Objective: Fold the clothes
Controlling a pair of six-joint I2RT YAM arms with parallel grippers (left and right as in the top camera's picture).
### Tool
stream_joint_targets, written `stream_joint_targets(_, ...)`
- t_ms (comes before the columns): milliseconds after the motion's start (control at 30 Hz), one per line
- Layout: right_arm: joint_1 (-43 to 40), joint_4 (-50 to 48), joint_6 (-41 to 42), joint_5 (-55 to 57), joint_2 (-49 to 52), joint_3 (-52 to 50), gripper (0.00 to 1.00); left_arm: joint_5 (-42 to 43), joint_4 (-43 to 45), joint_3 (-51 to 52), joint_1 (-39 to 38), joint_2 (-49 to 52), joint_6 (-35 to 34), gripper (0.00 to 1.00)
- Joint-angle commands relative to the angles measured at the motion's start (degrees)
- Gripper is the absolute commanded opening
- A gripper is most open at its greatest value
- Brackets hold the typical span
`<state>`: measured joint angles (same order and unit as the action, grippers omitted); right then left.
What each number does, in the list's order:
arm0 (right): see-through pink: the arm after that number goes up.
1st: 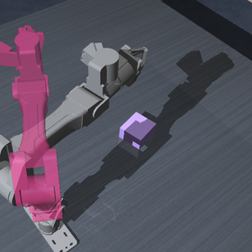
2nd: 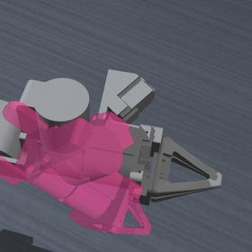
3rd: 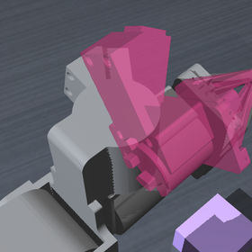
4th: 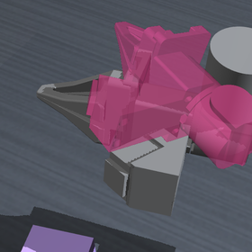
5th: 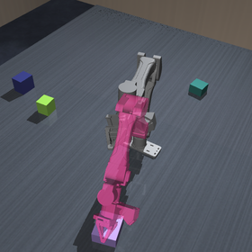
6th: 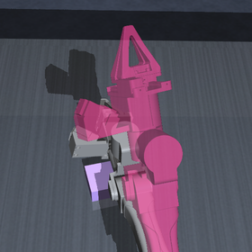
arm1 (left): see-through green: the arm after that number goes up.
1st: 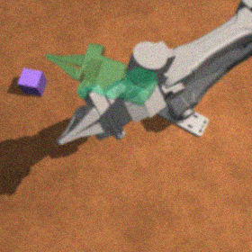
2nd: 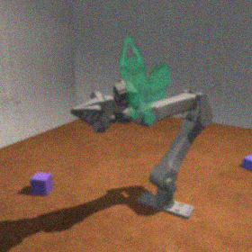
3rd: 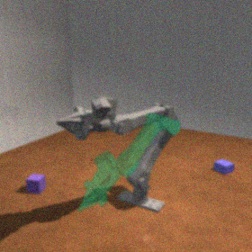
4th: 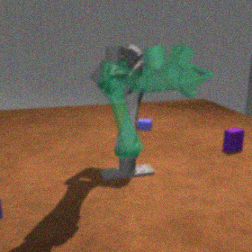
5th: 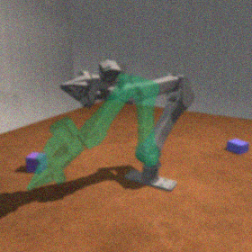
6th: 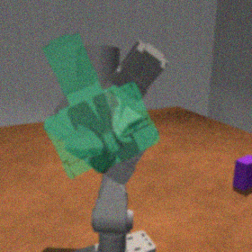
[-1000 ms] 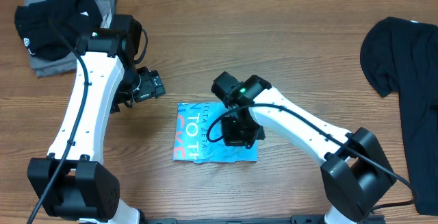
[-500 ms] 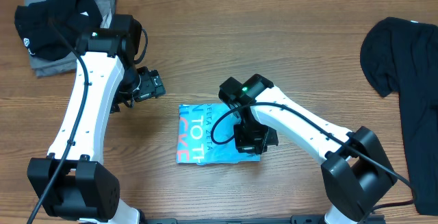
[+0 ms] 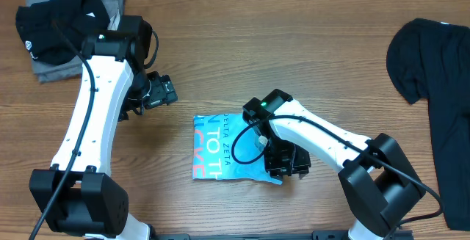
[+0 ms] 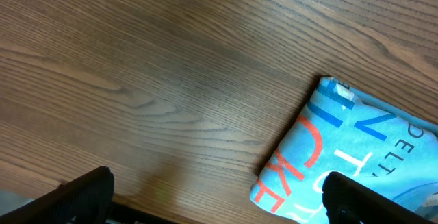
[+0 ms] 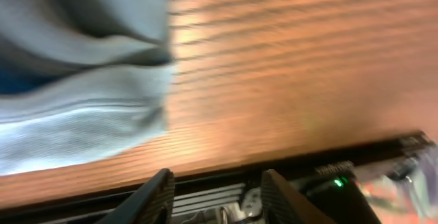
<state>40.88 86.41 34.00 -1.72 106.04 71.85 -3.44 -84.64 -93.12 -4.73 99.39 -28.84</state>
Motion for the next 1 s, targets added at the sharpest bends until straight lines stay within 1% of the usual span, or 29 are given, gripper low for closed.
stream_joint_targets(0,-0.2,2.3,5.2,7.0,0.1,4.3,0.48,0.5,0.0,0.1,0.2,-0.6,-0.9,1.00)
stream_joint_targets(33,-0.2,2.8,5.3,7.6,0.1,5.9,0.50,0.5,0.0,0.1,0.2,-0.6,-0.9,1.00)
stream_joint_targets(67,-0.2,2.9,5.2,7.7,0.1,7.0,0.55,0.5,0.0,0.1,0.2,-0.6,-0.9,1.00)
stream_joint_targets(100,-0.2,2.6,5.2,7.7,0.1,8.5,0.62,0.5,0.0,0.1,0.2,-0.6,-1.0,1.00)
stream_joint_targets(167,-0.2,0.7,3.6,7.6,0.1,10.3,0.79,0.5,0.0,0.1,0.2,-0.6,-1.0,1.00)
stream_joint_targets(200,-0.2,-1.2,1.9,7.4,0.1,10.8,0.82,0.5,0.0,0.1,0.2,-0.6,-1.0,1.00)
stream_joint_targets(333,-0.2,-10.0,-6.3,2.0,0.1,10.5,0.84,0.5,0.0,0.1,0.2,-0.6,-0.9,1.00)
stream_joint_targets(433,-0.2,-14.2,-7.5,1.2,0.2,9.8,0.78,0.5,-0.2,0.1,0.2,-0.6,-0.9,1.00)
stream_joint_targets(633,-1.3,-17.5,-7.5,1.2,0.4,9.5,0.59,0.5,-0.2,0.1,0.2,-0.6,-0.7,1.00)
stream_joint_targets(867,-5.6,-19.1,-7.5,1.1,0.5,9.0,0.50,0.5,-0.2,0.1,0.2,-0.6,-0.7,1.00)
stream_joint_targets(967,-7.6,-20.6,-7.5,-0.6,0.5,8.1,0.48,0.5,-0.2,0.1,0.2,-0.6,-0.7,1.00)
